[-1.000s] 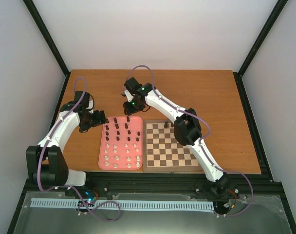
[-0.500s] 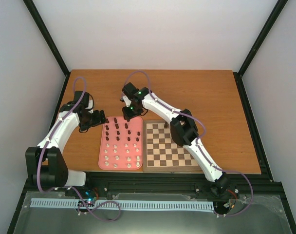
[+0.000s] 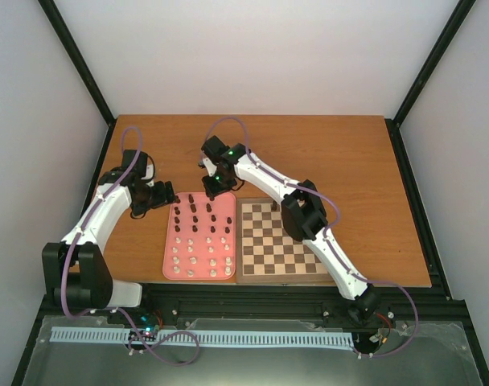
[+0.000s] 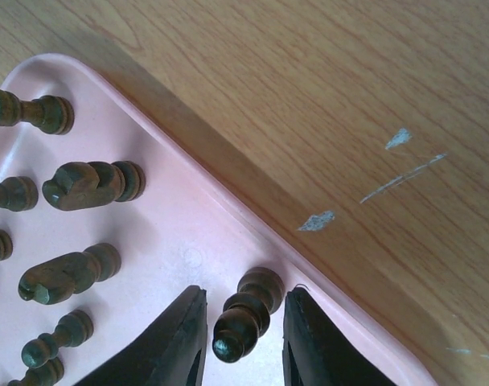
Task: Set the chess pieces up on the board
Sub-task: Pick up the chess piece from the storage box, then place the chess piece on the chessboard.
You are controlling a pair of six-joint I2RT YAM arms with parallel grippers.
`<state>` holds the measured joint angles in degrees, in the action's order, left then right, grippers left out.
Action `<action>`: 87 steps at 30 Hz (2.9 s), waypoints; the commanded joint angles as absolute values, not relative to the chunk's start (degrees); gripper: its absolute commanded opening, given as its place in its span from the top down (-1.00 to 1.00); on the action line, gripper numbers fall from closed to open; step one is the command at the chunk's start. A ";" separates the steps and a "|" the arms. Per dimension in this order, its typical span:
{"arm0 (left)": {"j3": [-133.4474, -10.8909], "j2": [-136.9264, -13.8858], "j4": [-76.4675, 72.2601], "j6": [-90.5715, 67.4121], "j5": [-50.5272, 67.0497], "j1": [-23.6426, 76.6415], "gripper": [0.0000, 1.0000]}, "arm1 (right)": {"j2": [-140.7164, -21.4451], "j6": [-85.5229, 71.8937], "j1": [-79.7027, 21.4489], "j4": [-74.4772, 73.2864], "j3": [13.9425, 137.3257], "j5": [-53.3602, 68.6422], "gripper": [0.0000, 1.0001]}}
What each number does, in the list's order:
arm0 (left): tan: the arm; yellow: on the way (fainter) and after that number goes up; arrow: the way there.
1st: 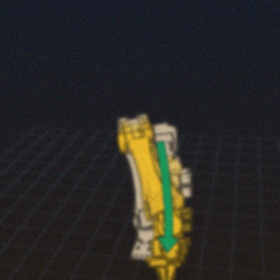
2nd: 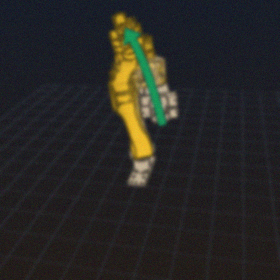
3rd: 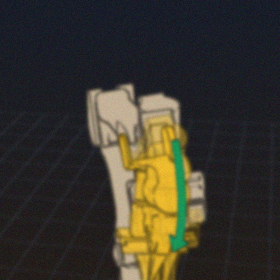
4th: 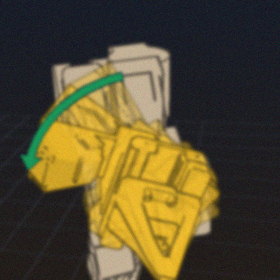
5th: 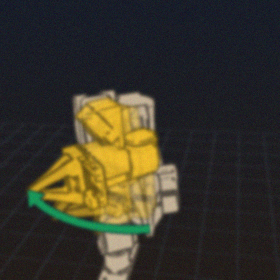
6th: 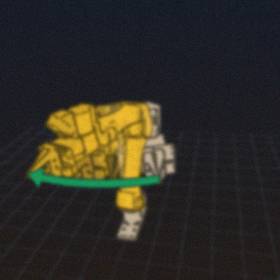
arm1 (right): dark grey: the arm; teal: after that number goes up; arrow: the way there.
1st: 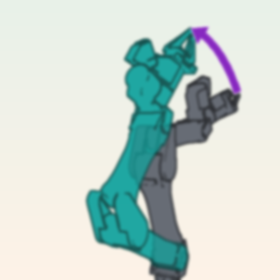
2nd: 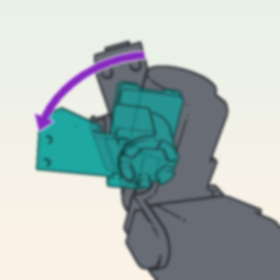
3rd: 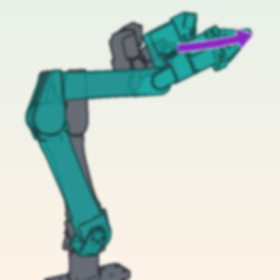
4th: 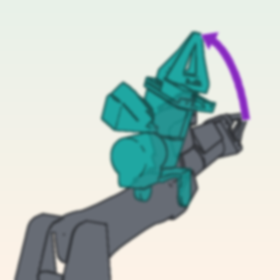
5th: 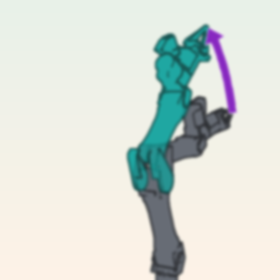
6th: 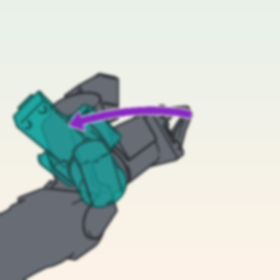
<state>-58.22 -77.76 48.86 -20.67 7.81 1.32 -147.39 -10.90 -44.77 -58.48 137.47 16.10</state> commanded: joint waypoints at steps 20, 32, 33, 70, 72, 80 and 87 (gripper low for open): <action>-58.42 -76.77 48.25 -19.81 7.90 1.05 -1.00 | -136.63 -10.87 -44.99 -58.89 136.50 7.01 0.87; -58.69 -77.04 48.21 -19.85 8.15 1.05 -1.00 | -109.20 -16.64 -37.04 -50.17 97.10 -6.56 0.94; -58.71 -77.18 48.22 -19.86 8.28 1.04 -0.99 | -106.49 -17.23 -35.62 -49.57 94.05 -6.58 0.94; -59.40 -78.97 48.08 -19.76 9.28 0.98 -0.99 | -98.18 -20.90 -27.39 -40.74 68.65 -4.68 0.91; -59.41 -78.95 48.08 -19.71 9.15 1.04 -0.99 | -98.43 -20.85 -27.40 -40.97 68.64 -4.72 0.90; -59.20 -79.10 47.90 -19.72 9.25 1.05 -0.99 | -99.03 -20.82 -27.34 -41.07 68.17 -4.89 0.85; -59.08 -79.08 47.95 -19.78 9.19 1.00 -0.99 | -99.25 -20.83 -27.36 -41.44 68.12 -5.36 0.73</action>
